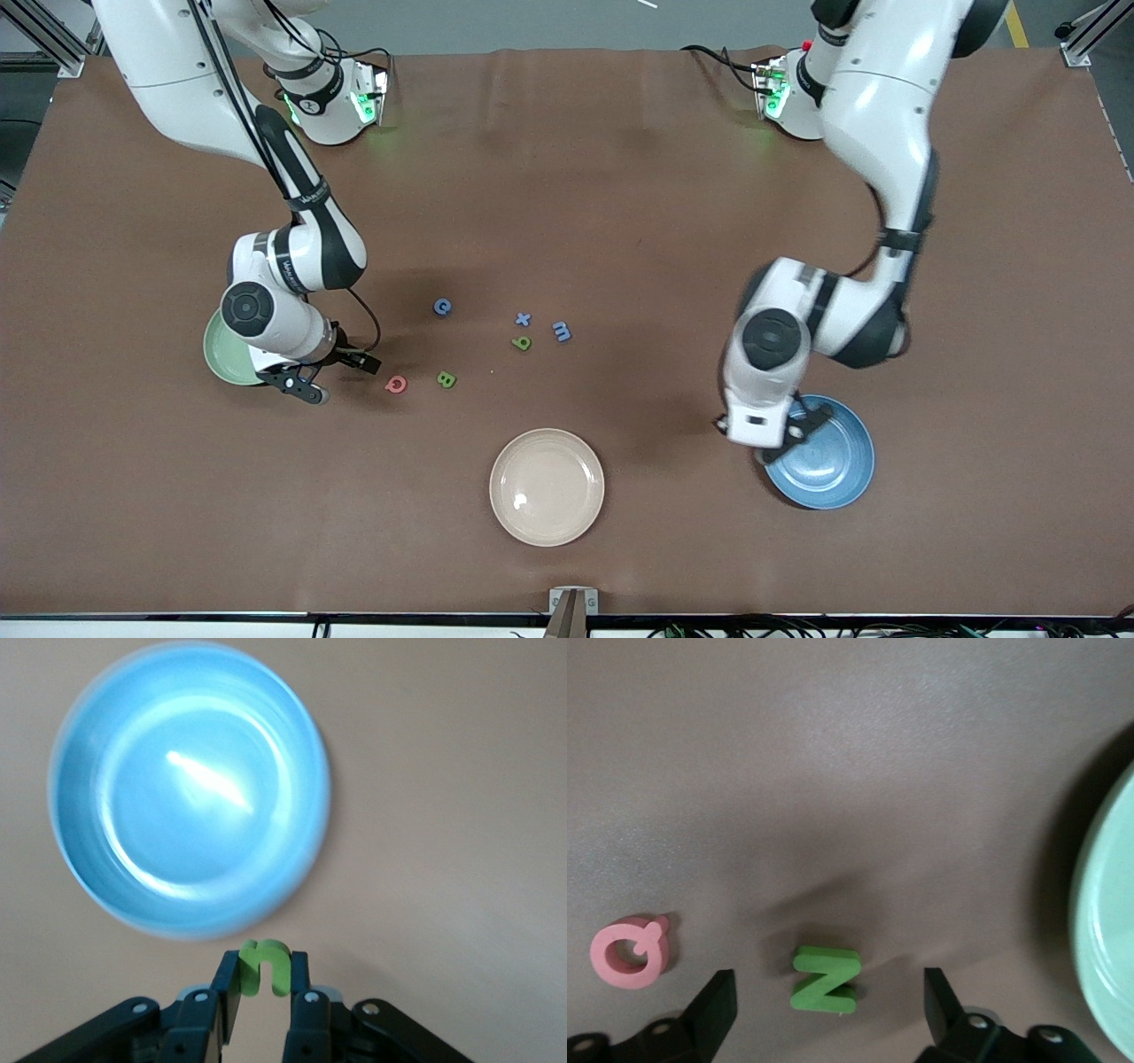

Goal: Sort upper and lower case letters into plates
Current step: 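Drop the n in the blue plate while the right gripper carries Z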

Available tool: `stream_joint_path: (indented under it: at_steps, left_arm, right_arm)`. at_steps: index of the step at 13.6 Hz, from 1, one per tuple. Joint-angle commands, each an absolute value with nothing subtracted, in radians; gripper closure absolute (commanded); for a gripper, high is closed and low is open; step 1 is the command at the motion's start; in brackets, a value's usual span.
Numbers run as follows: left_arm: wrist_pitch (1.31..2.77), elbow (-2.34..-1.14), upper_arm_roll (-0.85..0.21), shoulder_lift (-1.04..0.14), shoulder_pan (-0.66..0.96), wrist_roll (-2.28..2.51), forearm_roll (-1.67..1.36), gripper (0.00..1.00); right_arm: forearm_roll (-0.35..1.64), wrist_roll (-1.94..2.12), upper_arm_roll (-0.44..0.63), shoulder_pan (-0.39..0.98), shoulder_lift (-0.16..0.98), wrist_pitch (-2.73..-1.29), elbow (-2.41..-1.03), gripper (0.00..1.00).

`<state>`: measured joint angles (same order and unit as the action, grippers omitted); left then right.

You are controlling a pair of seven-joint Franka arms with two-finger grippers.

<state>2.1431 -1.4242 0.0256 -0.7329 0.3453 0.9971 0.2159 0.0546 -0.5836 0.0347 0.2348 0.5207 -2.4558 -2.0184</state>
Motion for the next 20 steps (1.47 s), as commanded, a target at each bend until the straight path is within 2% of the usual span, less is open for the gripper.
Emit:
stream_joint_path:
  at_steps: [1, 2, 3, 4, 5, 7, 9, 11, 13, 15, 17, 20]
  left_arm:
    - [2.141, -1.457, 0.011, -0.735, 0.257, 0.835, 0.226, 1.00]
    - [2.141, -1.459, 0.009, -0.742, 0.215, 0.765, 0.221, 0.99]
    - [2.144, -1.459, 0.008, -0.752, 0.194, 0.743, 0.218, 0.78]
    - [2.146, -1.459, 0.008, -0.765, 0.192, 0.744, 0.203, 0.20]
    - [2.149, -1.457, 0.008, -0.767, 0.193, 0.749, 0.186, 0.00]
    - [2.149, -1.457, 0.003, -0.759, 0.209, 0.756, 0.151, 0.00]
    - [2.149, -1.457, -0.040, -0.756, 0.232, 0.829, 0.118, 0.00]
    - [2.151, -1.456, -0.089, -0.756, 0.306, 0.963, 0.127, 0.00]
    - [2.184, -1.456, -0.090, -0.758, 0.404, 1.055, 0.123, 0.00]
    - [2.244, -1.459, -0.089, -0.773, 0.504, 1.138, 0.120, 0.02]
    - [2.299, -1.457, -0.091, -0.790, 0.566, 1.207, 0.123, 0.04]
    - [2.309, -1.448, -0.089, -0.830, 0.646, 1.265, 0.115, 0.14]
  right_arm:
    - [0.071, -0.597, 0.038, 0.241, 0.545, -2.494, -2.029, 0.18]
    - [0.072, -0.597, 0.038, 0.241, 0.543, -2.490, -2.031, 0.26]
    - [0.072, -0.597, 0.037, 0.241, 0.543, -2.484, -2.031, 0.38]
    - [0.072, -0.597, 0.037, 0.241, 0.543, -2.484, -2.031, 0.49]
    - [0.072, -0.597, 0.037, 0.239, 0.543, -2.484, -2.031, 0.58]
    - [0.071, -0.597, 0.037, 0.241, 0.543, -2.482, -2.033, 0.75]
    - [0.071, -0.595, 0.037, 0.241, 0.543, -2.480, -2.034, 0.82]
    - [0.071, -0.580, 0.037, 0.239, 0.529, -2.461, -2.028, 0.84]
    - [0.069, -0.514, 0.044, 0.219, 0.464, -2.332, -1.994, 0.84]
    - [0.063, -0.372, 0.046, 0.142, 0.404, -2.197, -1.956, 0.84]
    - [0.057, -0.202, 0.046, 0.060, 0.376, -2.186, -1.959, 0.84]
    - [0.057, 0.018, 0.046, -0.058, 0.387, -2.213, -1.974, 0.84]
